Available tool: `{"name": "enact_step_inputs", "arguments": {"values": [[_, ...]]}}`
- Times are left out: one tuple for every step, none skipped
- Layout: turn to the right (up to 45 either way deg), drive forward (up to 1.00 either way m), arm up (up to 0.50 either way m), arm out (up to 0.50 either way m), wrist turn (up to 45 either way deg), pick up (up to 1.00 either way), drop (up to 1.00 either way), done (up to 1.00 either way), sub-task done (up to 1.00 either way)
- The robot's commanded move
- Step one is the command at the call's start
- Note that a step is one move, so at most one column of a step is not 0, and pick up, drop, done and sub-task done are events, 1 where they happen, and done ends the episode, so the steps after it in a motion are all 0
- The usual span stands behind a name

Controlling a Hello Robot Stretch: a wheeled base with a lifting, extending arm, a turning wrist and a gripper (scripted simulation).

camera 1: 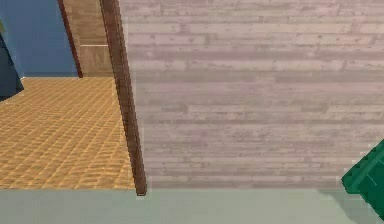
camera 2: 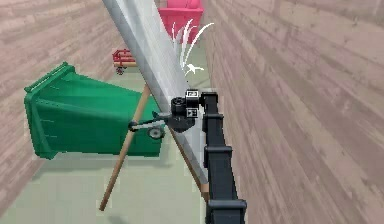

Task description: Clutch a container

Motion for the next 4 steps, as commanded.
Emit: {"name": "enact_step_inputs", "arguments": {"values": [[0.0, 0.0, 0.0, 0.0, 45.0, 0.0, 0.0, 0.0, 0.0], [0.0, 0.0, 0.0, 0.0, 36.0, 0.0, 0.0, 0.0, 0.0], [0.0, 0.0, -0.3, 0.0, 0.0, 0.0, 0.0, 0.0, 0.0], [0.0, 0.0, 0.0, 0.0, 0.0, 1.0, 0.0, 0.0, 0.0]]}}
